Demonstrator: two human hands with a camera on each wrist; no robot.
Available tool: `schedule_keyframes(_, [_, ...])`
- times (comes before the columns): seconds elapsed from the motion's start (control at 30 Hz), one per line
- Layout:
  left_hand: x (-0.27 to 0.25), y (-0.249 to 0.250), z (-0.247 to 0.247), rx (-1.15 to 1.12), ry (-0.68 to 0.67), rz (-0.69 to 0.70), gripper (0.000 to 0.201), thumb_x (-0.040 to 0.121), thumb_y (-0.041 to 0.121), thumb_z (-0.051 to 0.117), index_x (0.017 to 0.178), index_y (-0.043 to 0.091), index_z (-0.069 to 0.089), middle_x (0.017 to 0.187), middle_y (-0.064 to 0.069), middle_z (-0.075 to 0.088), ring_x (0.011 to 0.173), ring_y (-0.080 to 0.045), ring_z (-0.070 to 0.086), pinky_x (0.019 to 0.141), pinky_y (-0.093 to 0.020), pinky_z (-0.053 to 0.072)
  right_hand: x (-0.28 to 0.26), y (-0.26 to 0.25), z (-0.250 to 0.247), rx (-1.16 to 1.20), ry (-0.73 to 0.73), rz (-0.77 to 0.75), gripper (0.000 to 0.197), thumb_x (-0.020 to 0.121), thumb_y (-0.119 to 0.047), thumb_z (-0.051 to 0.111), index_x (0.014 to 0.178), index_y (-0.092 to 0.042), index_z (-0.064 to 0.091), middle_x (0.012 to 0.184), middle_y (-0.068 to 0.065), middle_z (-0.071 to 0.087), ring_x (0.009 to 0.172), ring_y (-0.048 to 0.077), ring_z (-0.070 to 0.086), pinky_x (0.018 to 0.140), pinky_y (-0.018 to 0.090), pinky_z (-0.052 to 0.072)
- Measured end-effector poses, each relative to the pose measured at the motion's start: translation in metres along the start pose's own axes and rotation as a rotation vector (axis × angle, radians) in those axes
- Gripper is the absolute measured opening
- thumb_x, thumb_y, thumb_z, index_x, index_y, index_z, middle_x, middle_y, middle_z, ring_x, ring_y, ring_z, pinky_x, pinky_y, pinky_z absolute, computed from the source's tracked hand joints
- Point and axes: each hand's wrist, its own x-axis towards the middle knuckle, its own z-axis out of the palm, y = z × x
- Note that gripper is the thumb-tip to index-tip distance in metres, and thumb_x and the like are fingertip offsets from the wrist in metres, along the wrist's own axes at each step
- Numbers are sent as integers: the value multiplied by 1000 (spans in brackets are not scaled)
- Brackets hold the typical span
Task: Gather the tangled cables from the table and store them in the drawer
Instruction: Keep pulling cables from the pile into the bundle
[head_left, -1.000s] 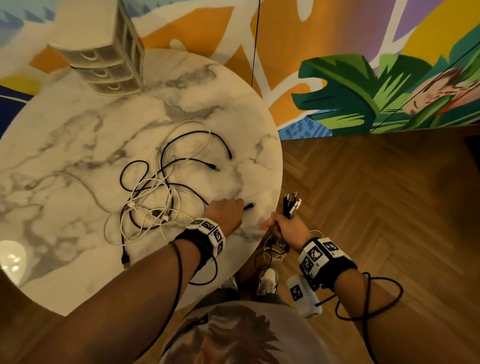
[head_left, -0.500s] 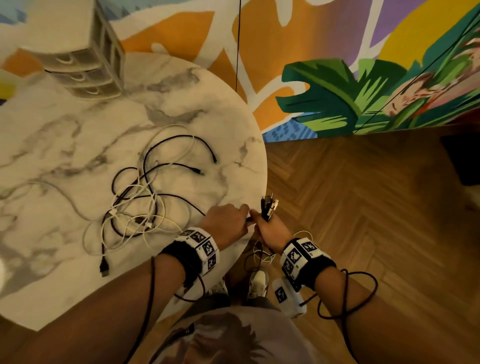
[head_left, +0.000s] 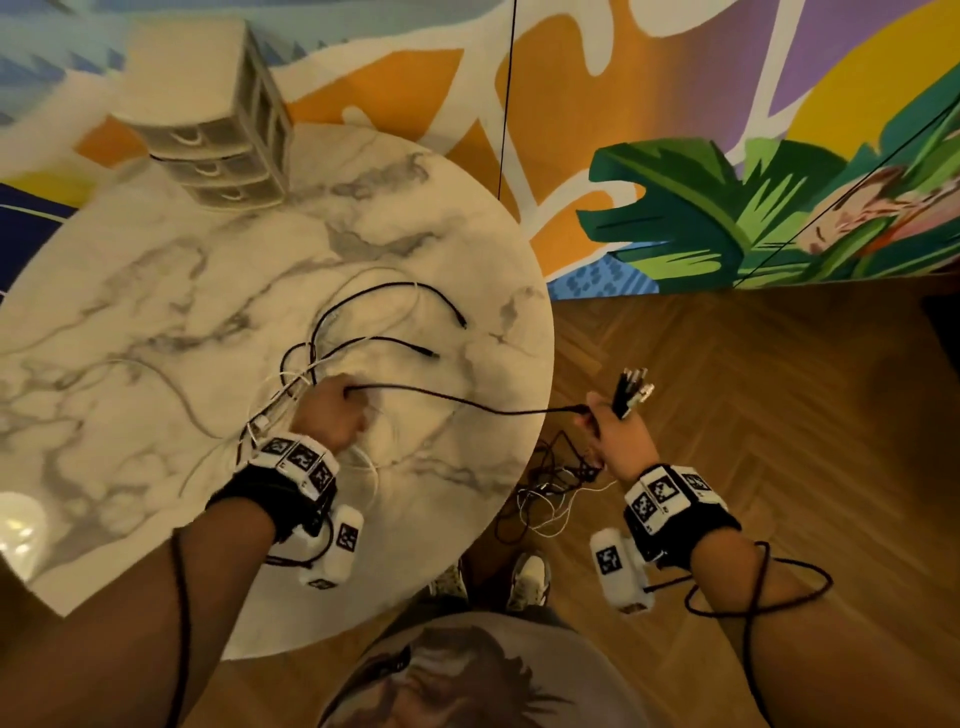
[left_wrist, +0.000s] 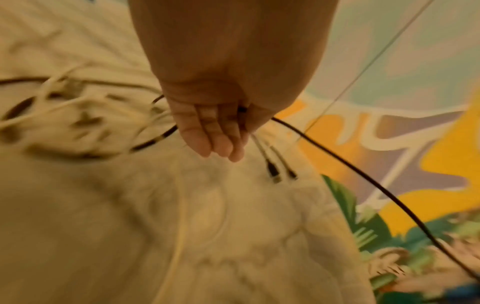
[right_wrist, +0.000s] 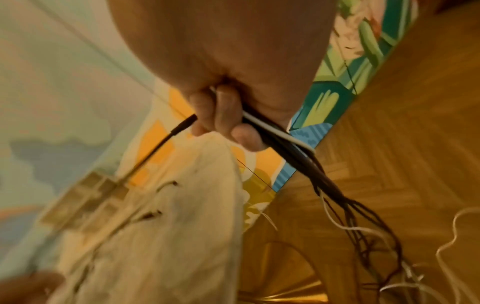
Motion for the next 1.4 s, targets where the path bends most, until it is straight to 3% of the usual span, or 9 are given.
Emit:
schedule_keyframes(0.17, [-23,51,-4,443,197,259,30,97,32,35,97,14,59,93,-13,67,86,-35,63,71,-39,49,-12,-14,7,71,269,-207,42,97,-48,39,82,-18,65,52,-5,41,44,9,35,40,21,29])
schedule_keyframes(0.37, [-73,100,31,718,193,321,28,98,30,34,101,16,58,95,-8,66,87,-31,65,61,-33,41,-35,-43,66,-71,-308,-234,30,100,-30,43,90,-13,66,49,3,39,40,11,35,44,26,30])
schedule_keyframes(0.47, [-72,84,49,419,116,240,28,97,33,38,117,20,53,93,-9,67,86,-30,65,66,-34,47,-31,-37,73,-254,-320,-166,44,96,-42,47,61,-17,53,50,2,44,45,16,37,50,30,31])
schedule_keyframes(0.6, [-55,17,56,-342,-66,-36,67,85,26,59,145,23,28,103,-7,64,94,-27,62,86,-39,50,-24,-51,55,-72,-196,-159,46,93,-42,51,54,-21,40,44,-6,38,40,12,32,47,29,27])
schedule_keyframes(0.7, [-28,-8,37,-237,25,-85,57,88,10,59,140,10,35,127,-15,56,115,-32,55,97,-40,45,-28,-74,41,-3,-148,-259,46,97,-30,48,55,-18,36,44,-5,33,38,10,28,43,24,23])
schedule_keyframes(0.87, [-3,-18,5,-7,88,-137,40,87,20,60,125,10,52,119,-16,62,108,-35,58,91,-37,45,-28,-93,28,82,-113,-323,44,96,-21,48,55,-17,34,50,2,31,40,10,27,40,21,24])
schedule_keyframes(1.0, [-39,29,11,21,192,256,43,84,28,60,126,28,47,83,-3,65,75,-23,61,68,-33,48,-34,-93,33,59,-214,-324,45,98,-17,47,56,-16,31,49,2,28,39,9,23,41,21,21])
schedule_keyframes(1.1, [-45,71,30,167,76,474,48,86,38,60,130,32,44,75,9,54,71,-13,55,62,-28,44,-41,-95,39,4,-265,-325,46,99,-18,45,55,-14,30,44,-3,27,37,7,22,41,19,20])
schedule_keyframes(1.4, [-6,9,17,180,13,255,27,95,28,52,103,7,66,104,-15,63,99,-32,58,82,-33,40,-26,-84,8,63,-92,-294,41,97,-26,47,58,-19,37,50,0,34,38,9,29,40,23,26])
